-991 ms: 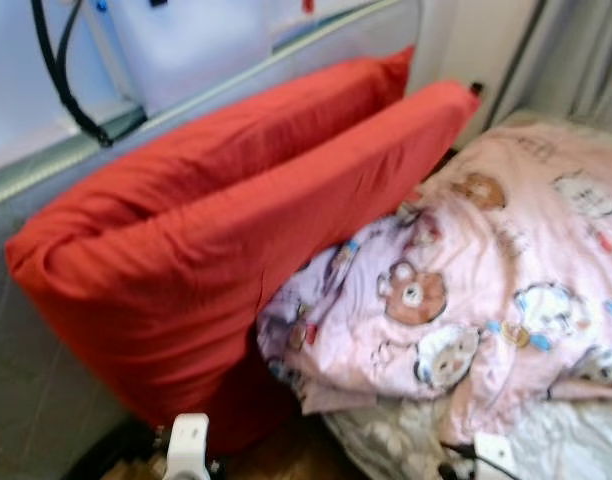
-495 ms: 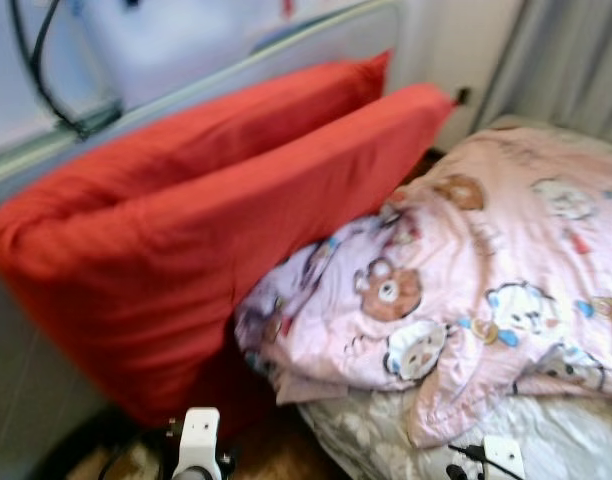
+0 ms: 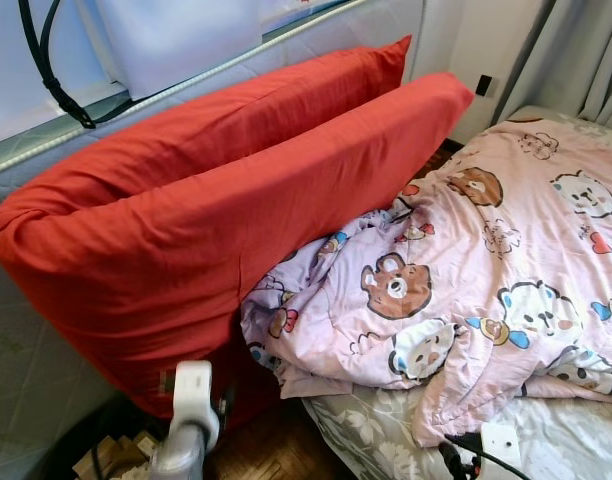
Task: Clean up the room
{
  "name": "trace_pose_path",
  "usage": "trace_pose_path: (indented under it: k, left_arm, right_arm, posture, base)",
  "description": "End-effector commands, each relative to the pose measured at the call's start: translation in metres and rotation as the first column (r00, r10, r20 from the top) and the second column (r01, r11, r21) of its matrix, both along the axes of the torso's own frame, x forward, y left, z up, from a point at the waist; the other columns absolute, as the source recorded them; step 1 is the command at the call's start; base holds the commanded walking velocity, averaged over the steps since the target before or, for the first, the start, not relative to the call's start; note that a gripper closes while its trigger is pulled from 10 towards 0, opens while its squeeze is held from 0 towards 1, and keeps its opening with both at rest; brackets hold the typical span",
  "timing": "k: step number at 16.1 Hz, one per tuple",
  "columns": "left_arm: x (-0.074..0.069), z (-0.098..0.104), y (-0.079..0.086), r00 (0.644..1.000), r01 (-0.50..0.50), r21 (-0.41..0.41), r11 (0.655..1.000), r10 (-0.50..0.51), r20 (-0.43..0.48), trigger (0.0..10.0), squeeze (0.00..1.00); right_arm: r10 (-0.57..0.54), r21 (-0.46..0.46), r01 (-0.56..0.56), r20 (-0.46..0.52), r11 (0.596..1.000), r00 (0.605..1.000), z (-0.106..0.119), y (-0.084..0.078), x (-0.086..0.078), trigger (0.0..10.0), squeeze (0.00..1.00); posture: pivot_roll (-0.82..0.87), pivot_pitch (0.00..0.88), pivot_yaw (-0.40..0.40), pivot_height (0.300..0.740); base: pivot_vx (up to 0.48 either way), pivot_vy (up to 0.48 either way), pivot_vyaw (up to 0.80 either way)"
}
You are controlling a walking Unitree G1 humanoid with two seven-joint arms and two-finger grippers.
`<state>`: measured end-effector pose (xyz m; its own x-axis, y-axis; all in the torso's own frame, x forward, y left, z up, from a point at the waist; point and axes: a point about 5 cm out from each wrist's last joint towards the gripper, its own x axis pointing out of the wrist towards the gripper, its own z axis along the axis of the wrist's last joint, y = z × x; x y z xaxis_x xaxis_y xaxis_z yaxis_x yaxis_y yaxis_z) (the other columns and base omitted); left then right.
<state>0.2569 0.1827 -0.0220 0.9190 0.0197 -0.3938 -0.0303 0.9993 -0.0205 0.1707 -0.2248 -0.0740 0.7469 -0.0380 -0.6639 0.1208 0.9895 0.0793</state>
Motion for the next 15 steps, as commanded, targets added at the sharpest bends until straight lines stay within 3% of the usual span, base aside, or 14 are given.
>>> trace_pose_path:
  k: [1, 2, 4, 5, 6, 7, 8, 12, 15]
  left_arm:
    - [0.000, 0.003, 0.001, 0.999, -0.017, -0.017, 1.000, 0.018, 0.040, 10.0, 0.00]
    - [0.005, 0.012, -0.001, 0.994, -0.003, -0.010, 1.000, 0.004, 0.108, 10.0, 0.00]
    - [0.007, 0.016, -0.002, 0.990, 0.009, 0.004, 1.000, -0.010, 0.138, 10.0, 0.00]
    - [0.006, 0.018, -0.003, 0.987, 0.026, 0.020, 0.999, -0.029, 0.158, 10.0, 0.00]
    - [0.006, 0.018, -0.003, 0.987, 0.026, 0.020, 0.999, -0.029, 0.158, 10.0, 0.00]
    - [0.004, 0.017, -0.002, 0.986, 0.022, 0.019, 1.000, -0.025, 0.164, 10.0, 0.00]
    - [0.002, 0.017, -0.001, 0.985, 0.017, 0.019, 1.000, -0.020, 0.170, 10.0, 0.00]
    - [-0.008, 0.021, 0.005, 0.975, -0.024, 0.025, 0.999, 0.018, 0.223, 10.0, 0.00]
    - [-0.007, 0.030, 0.012, 0.961, -0.058, 0.038, 0.998, 0.046, 0.274, 10.0, 0.00]
  right_arm:
    - [-0.024, 0.010, 0.024, 0.009, 1.000, 1.000, -0.002, 0.000, -0.006, 10.0, 0.00]
    - [-0.036, 0.014, 0.036, 0.031, 0.999, 0.999, 0.000, 0.000, -0.005, 10.0, 0.00]
    - [-0.039, 0.019, 0.038, 0.048, 0.999, 0.998, 0.000, 0.000, -0.005, 10.0, 0.00]
    - [0.018, 0.005, -0.020, 0.264, 1.000, 0.964, 0.031, 0.030, 0.052, 10.0, 0.00]
    - [0.018, 0.005, -0.020, 0.264, 1.000, 0.964, 0.031, 0.030, 0.052, 10.0, 0.00]
    - [0.042, -0.007, -0.042, 0.358, 0.999, 0.933, 0.049, 0.046, 0.077, 10.0, 0.00]
    - [0.046, -0.008, -0.046, 0.367, 0.999, 0.929, 0.051, 0.048, 0.080, 10.0, 0.00]
    - [0.044, 0.007, -0.049, 0.311, 0.999, 0.949, 0.039, 0.041, 0.066, 10.0, 0.00]
    - [0.046, -0.003, -0.047, 0.301, 0.999, 0.953, 0.037, 0.037, 0.062, 10.0, 0.00]
  posture:
    - [-0.01, 0.116, 0.021, 0.740]
    - [-0.02, 0.110, 0.023, 0.740]
    - [-0.02, 0.099, 0.027, 0.740]
    - [-0.02, 0.094, 0.028, 0.740]
    - [-0.02, 0.094, 0.028, 0.740]
    - [-0.03, 0.089, 0.027, 0.740]
    - [-0.03, 0.079, 0.026, 0.740]
    - [-0.03, 0.057, 0.020, 0.740]
    - [-0.02, 0.044, 0.018, 0.740]
  base:
    - [0.000, 0.000, 0.00]
    - [0.000, 0.000, 0.00]
    - [0.000, 0.000, 0.00]
    - [0.000, 0.000, 0.00]
    - [0.000, 0.000, 0.00]
    - [0.000, 0.000, 0.00]
    - [0.000, 0.000, 0.00]
    - [0.000, 0.000, 0.00]
    - [0.000, 0.000, 0.00]
